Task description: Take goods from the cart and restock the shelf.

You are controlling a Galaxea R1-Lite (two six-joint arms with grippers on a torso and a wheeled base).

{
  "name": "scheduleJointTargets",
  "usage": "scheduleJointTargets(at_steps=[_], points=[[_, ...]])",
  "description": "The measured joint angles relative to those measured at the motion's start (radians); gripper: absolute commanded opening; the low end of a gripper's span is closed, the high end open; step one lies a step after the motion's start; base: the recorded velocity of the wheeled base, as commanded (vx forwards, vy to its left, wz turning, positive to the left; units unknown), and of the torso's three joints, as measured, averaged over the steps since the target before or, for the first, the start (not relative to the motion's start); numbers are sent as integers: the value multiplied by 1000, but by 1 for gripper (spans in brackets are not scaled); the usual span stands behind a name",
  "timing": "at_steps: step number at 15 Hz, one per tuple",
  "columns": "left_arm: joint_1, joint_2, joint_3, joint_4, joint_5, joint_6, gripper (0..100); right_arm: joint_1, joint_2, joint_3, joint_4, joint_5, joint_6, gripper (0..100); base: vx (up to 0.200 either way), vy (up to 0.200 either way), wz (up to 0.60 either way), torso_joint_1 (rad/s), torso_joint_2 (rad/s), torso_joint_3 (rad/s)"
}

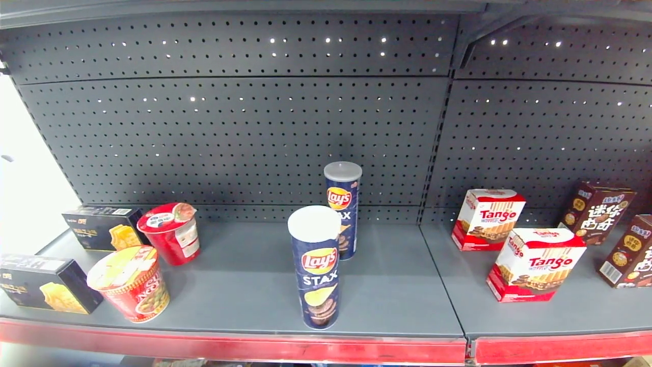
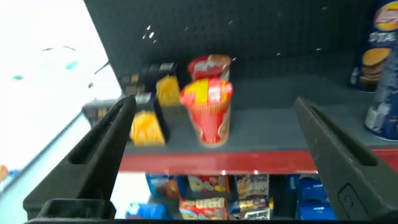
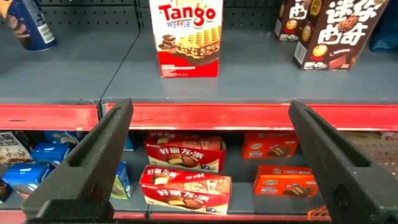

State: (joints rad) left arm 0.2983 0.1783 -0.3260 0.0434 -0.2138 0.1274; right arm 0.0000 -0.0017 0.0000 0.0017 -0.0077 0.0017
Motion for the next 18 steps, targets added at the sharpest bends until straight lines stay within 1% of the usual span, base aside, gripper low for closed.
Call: scheduleJointTargets(at_steps=[1, 2, 3, 4, 5, 6, 7, 9, 11, 14, 16, 18], points=[[-5, 96, -92, 11, -39, 47, 100, 0, 0, 0, 0, 0, 0, 100, 0, 0, 0, 0, 0, 0], [-15, 201, -176, 19, -70, 101, 100, 0, 0, 0, 0, 0, 0, 100, 0, 0, 0, 0, 0, 0], [-40, 317, -244, 28, -89, 160, 100, 0, 0, 0, 0, 0, 0, 100, 0, 0, 0, 0, 0, 0], [-77, 421, -287, 34, -88, 208, 100, 0, 0, 0, 0, 0, 0, 100, 0, 0, 0, 0, 0, 0], [-125, 517, -316, 30, -80, 246, 100, 0, 0, 0, 0, 0, 0, 100, 0, 0, 0, 0, 0, 0], [-194, 619, -328, 0, -65, 269, 100, 0, 0, 0, 0, 0, 0, 100, 0, 0, 0, 0, 0, 0], [-254, 713, -327, -46, -52, 284, 100, 0, 0, 0, 0, 0, 0, 100, 0, 0, 0, 0, 0, 0], [-337, 906, -308, -193, -33, 302, 100, 0, 0, 0, 0, 0, 0, 100, 0, 0, 0, 0, 0, 0], [-387, 1078, -293, -311, -21, 312, 100, 0, 0, 0, 0, 0, 0, 100, 0, 0, 0, 0, 0, 0], [-450, 1299, -281, -442, -11, 320, 100, 0, 0, 0, 0, 0, 0, 100, 0, 0, 0, 0, 0, 0], [-494, 1400, -282, -477, -3, 315, 100, 0, 0, 0, 0, 0, 0, 100, 0, 0, 0, 0, 0, 0], [-527, 1469, -301, -481, 5, 304, 100, 0, 0, 0, 0, 0, 0, 100, 0, 0, 0, 0, 0, 0]])
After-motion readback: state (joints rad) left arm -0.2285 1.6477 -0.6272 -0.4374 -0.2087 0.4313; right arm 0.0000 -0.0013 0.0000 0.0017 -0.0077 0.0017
